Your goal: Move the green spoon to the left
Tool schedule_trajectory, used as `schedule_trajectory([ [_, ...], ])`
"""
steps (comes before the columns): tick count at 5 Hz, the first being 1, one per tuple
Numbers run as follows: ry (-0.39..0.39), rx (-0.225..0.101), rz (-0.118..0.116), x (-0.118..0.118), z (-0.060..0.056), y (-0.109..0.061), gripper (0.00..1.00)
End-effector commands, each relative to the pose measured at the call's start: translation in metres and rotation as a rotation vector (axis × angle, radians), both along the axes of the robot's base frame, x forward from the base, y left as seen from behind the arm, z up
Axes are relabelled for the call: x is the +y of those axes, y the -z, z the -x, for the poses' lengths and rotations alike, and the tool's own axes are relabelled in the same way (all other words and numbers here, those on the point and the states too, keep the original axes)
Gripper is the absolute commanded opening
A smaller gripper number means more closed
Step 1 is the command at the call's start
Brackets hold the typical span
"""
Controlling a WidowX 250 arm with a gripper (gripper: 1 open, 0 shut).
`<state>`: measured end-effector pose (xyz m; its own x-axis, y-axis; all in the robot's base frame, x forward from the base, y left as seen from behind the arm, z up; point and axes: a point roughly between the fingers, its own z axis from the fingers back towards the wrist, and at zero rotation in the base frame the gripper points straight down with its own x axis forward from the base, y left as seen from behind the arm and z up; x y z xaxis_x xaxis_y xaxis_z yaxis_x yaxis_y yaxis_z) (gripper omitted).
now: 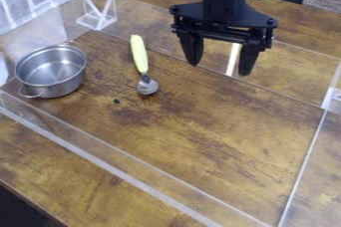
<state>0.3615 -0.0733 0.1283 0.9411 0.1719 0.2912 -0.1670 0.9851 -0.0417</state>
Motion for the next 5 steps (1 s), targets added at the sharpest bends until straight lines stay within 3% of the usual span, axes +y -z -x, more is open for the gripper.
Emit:
schedule_trajectory([
  [1,0.001,-0.058,0.002,0.006,-0.004,-0.015,1.0],
  [5,0.004,-0.061,-0.025,0.019,-0.014,-0.004,1.0],
])
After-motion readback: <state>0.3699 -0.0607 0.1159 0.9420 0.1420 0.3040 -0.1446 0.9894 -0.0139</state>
